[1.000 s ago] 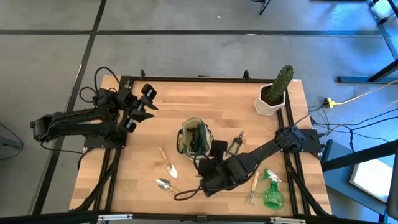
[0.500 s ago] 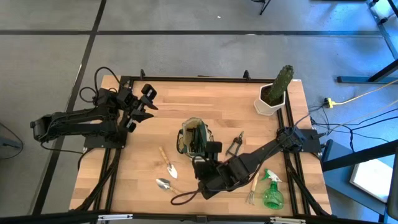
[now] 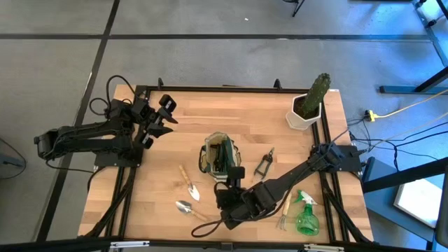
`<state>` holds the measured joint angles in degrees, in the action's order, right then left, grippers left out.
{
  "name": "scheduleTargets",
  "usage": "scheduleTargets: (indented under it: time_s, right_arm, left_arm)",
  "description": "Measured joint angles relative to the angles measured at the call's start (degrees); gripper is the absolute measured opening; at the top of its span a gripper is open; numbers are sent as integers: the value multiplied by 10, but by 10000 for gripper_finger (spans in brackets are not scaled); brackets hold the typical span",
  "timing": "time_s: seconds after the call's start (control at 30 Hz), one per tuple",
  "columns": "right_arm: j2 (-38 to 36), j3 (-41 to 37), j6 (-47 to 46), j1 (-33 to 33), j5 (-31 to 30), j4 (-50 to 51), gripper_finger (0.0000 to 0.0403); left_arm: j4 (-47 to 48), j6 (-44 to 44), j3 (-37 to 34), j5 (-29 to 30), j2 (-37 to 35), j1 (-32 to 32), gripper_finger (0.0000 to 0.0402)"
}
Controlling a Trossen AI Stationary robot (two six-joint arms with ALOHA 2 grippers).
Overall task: Pick & Place Garden tools in Gardening bag
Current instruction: Put the bottom green fruit pruner into the green gardening bag
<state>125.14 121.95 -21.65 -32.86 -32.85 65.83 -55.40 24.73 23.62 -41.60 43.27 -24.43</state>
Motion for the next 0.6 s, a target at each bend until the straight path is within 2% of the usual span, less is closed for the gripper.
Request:
scheduleTargets:
  time_s: [0.4, 0.6]
  right_arm:
    - [-9, -13, -4, -6, -28, -16, 218]
    - [-20, -62, -3, -6, -29, -67, 218]
  left_arm:
    - [0, 1, 0, 0, 0, 0, 129]
    - [3, 1, 0, 0, 0, 0, 129]
